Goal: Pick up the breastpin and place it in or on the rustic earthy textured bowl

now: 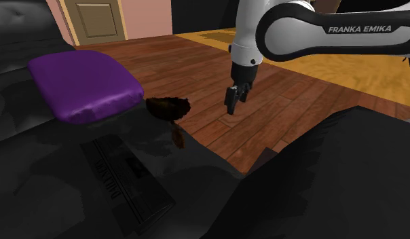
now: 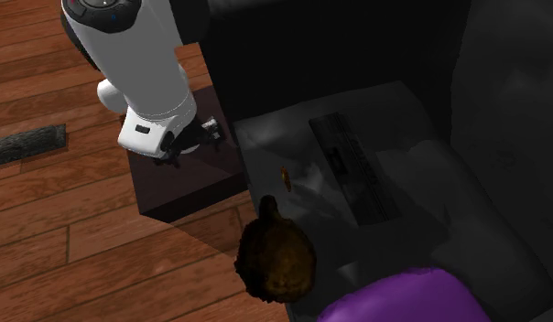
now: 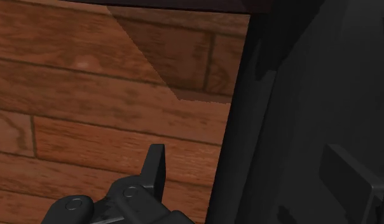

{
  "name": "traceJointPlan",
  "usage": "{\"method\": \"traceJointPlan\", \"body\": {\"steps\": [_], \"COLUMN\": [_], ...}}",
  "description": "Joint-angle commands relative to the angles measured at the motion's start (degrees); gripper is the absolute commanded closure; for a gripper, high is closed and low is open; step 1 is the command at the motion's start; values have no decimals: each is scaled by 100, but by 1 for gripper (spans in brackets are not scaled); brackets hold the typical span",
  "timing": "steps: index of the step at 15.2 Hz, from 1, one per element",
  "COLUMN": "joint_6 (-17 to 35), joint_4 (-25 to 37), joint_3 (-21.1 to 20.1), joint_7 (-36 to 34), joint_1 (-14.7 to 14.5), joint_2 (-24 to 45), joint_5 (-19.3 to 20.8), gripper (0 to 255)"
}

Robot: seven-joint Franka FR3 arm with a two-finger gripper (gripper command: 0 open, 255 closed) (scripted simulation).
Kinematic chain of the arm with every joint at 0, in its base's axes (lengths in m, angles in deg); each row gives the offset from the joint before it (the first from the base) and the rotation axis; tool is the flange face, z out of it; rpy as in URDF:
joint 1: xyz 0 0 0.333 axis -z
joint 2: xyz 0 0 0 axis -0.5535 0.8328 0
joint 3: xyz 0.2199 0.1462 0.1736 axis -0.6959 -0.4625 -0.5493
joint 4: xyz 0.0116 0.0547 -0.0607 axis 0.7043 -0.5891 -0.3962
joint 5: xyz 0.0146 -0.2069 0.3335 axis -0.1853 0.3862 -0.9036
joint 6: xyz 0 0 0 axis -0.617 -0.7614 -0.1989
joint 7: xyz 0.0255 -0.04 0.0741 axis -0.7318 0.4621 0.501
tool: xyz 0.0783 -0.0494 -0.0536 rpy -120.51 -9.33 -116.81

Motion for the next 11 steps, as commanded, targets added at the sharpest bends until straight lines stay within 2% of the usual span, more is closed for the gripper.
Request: {"method": "traceJointPlan", "body": {"steps": [1, 6, 11], "joint_6": [254, 845, 1400], "joint_4": [40, 286, 732], "joint_3": [-236, -869, -1522], "joint_7": [-343, -1210, -2128], "joint_1": [-28, -54, 20], "joint_2": [180, 727, 1446], "joint_5": [-135, -348, -311], "gripper": [0, 0, 0]}}
